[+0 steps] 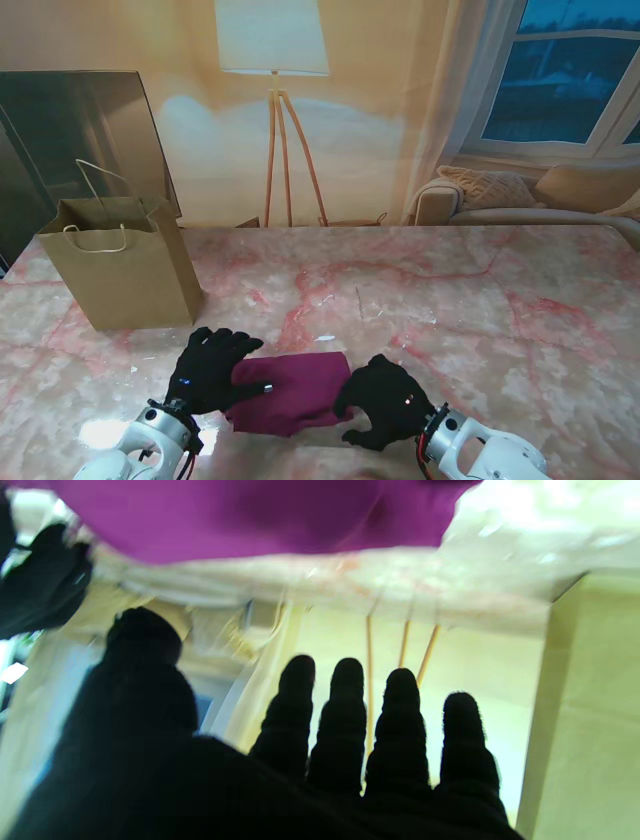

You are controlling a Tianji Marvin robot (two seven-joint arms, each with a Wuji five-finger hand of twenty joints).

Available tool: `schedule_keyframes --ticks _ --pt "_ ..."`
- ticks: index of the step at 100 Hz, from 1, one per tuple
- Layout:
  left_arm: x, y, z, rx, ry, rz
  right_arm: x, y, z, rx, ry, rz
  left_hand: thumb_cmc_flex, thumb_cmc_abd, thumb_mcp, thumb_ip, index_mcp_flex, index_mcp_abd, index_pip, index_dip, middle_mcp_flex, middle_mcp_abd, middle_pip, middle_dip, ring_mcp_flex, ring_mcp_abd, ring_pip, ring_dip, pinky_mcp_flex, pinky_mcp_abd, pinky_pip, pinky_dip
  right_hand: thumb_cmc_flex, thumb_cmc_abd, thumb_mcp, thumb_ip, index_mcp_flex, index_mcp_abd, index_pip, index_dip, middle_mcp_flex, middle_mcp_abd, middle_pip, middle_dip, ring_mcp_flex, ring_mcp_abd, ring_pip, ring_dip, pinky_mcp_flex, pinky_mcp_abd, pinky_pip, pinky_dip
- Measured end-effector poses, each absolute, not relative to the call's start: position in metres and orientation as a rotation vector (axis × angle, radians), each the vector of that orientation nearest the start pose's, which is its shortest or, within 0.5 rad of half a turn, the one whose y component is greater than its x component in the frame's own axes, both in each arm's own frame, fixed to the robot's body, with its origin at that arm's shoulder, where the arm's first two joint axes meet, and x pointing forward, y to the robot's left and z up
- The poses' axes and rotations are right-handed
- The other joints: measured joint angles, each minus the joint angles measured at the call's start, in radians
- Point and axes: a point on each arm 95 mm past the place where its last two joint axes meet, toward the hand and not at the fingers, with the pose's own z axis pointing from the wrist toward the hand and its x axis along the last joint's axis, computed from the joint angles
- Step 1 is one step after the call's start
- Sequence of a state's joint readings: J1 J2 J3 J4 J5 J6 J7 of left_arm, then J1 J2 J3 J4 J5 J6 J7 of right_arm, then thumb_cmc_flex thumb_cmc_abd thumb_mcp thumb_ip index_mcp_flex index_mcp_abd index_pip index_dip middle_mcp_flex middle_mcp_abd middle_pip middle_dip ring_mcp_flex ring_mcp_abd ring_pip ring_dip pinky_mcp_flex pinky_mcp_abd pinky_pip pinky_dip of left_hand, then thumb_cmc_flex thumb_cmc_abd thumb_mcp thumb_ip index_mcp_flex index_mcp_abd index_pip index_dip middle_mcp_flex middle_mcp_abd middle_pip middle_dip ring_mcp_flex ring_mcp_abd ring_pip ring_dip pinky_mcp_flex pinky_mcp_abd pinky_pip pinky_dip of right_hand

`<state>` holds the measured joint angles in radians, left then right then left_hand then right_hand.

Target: Fold the socks and the shorts into the kraft paper bag

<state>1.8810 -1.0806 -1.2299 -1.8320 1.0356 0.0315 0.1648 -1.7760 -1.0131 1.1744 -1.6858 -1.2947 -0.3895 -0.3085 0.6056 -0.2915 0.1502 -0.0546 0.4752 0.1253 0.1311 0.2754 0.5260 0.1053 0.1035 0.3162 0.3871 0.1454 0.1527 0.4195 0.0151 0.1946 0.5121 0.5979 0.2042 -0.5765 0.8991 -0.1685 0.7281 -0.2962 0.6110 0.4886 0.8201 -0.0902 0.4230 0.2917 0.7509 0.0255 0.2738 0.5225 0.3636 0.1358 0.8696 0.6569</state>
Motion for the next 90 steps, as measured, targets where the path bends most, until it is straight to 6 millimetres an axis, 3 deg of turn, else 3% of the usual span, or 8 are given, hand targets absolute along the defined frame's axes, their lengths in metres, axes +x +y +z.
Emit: schedule_keyframes --ticks 12,40,49,51,59,70,80,90 --pt "0.317 -0.024 -0.343 -1.311 1.531 -1.454 0.303 0.032 -0.347 0.678 1.754 1.776 0.0 -0.017 0.003 0.0 -0.084 0.086 -0.059 -0.043 -0.074 0.029 -0.025 -0.05 -0.043 0.0 -0.018 -0.042 -0.023 0.002 0.009 -0.03 0.0 0.003 -0.002 0.0 -0.023 0.016 -0.013 0.0 -0.009 0.0 -0.016 -0.014 -0.032 -0.008 -0.016 -0.013 -0.014 0.0 -0.012 -0.008" --pt "0.343 -0.027 -0.369 -1.402 1.543 -1.387 0.299 0.026 -0.34 0.695 1.737 1.803 0.0 -0.025 0.004 0.0 -0.133 0.157 -0.099 -0.066 -0.083 0.065 -0.026 -0.066 -0.09 0.008 -0.018 -0.044 -0.077 0.022 -0.03 -0.058 0.0 0.009 -0.061 0.002 -0.034 0.019 -0.024 -0.003 -0.009 0.0 -0.023 -0.028 -0.038 -0.008 -0.024 -0.037 -0.026 0.0 -0.024 -0.013" --pt "0.347 -0.03 -0.376 -1.428 1.585 -1.353 0.3 0.025 -0.342 0.706 1.737 1.798 0.001 -0.044 -0.019 0.0 -0.155 0.182 -0.103 -0.074 -0.083 0.079 -0.014 -0.062 -0.09 0.012 -0.018 -0.044 -0.086 0.033 -0.085 -0.09 -0.024 0.064 -0.075 -0.001 -0.034 0.02 -0.024 -0.003 -0.009 0.0 -0.024 -0.029 -0.038 -0.012 -0.024 -0.037 -0.026 0.0 -0.024 -0.013" --pt "0.347 -0.031 -0.377 -1.432 1.591 -1.352 0.3 0.025 -0.342 0.713 1.736 1.797 0.001 -0.044 -0.019 0.0 -0.155 0.184 -0.103 -0.074 -0.082 0.079 -0.003 -0.055 -0.089 0.013 -0.018 -0.044 -0.086 0.034 -0.095 -0.093 -0.031 0.075 -0.074 0.027 -0.034 0.02 -0.024 -0.003 -0.009 0.0 -0.027 -0.036 -0.038 -0.012 -0.024 -0.038 -0.026 0.0 -0.024 -0.013" --pt "0.35 -0.034 -0.383 -1.43 1.611 -1.345 0.302 0.023 -0.345 0.79 1.712 1.79 0.002 -0.096 -0.02 0.0 -0.156 0.19 -0.103 -0.076 -0.05 0.082 0.052 0.011 -0.085 0.018 -0.012 -0.031 -0.086 0.045 -0.133 -0.108 -0.037 0.122 -0.073 0.029 -0.033 0.021 -0.024 -0.011 -0.009 0.0 -0.048 -0.04 -0.038 -0.013 -0.025 -0.05 -0.026 0.0 -0.038 -0.026" --pt "0.351 -0.035 -0.389 -1.414 1.618 -1.34 0.305 0.022 -0.35 0.858 1.656 1.733 -0.066 -0.221 0.222 0.0 -0.153 0.19 -0.103 -0.077 -0.007 0.063 0.156 0.199 0.003 0.026 0.066 0.069 -0.085 0.06 -0.145 -0.115 -0.037 0.164 -0.069 0.029 -0.024 0.035 -0.024 -0.011 -0.009 0.007 -0.06 -0.051 -0.038 -0.013 -0.026 -0.061 -0.035 0.002 -0.049 -0.036" --pt "0.353 -0.038 -0.387 -1.371 1.646 -1.314 0.306 0.023 -0.352 0.851 1.64 1.735 -0.076 -0.272 0.313 0.0 -0.092 0.123 -0.044 -0.047 -0.001 0.006 0.289 0.404 0.074 0.027 0.144 0.204 -0.058 0.063 -0.071 -0.115 -0.037 0.177 -0.07 0.029 -0.016 0.036 -0.023 -0.011 -0.009 0.009 -0.071 -0.053 -0.038 -0.013 -0.026 -0.062 -0.035 0.003 -0.049 -0.041" --pt "0.356 -0.041 -0.383 -1.37 1.66 -1.296 0.307 0.025 -0.354 0.875 1.622 1.758 -0.075 -0.314 0.376 0.0 0.099 -0.026 0.188 0.168 0.107 -0.054 0.454 0.59 0.096 0.027 0.192 0.341 -0.048 0.083 0.011 -0.115 -0.036 0.199 -0.069 0.029 -0.022 0.036 -0.023 -0.012 -0.009 0.009 -0.088 -0.064 -0.038 -0.013 -0.026 -0.062 -0.035 0.003 -0.049 -0.049"
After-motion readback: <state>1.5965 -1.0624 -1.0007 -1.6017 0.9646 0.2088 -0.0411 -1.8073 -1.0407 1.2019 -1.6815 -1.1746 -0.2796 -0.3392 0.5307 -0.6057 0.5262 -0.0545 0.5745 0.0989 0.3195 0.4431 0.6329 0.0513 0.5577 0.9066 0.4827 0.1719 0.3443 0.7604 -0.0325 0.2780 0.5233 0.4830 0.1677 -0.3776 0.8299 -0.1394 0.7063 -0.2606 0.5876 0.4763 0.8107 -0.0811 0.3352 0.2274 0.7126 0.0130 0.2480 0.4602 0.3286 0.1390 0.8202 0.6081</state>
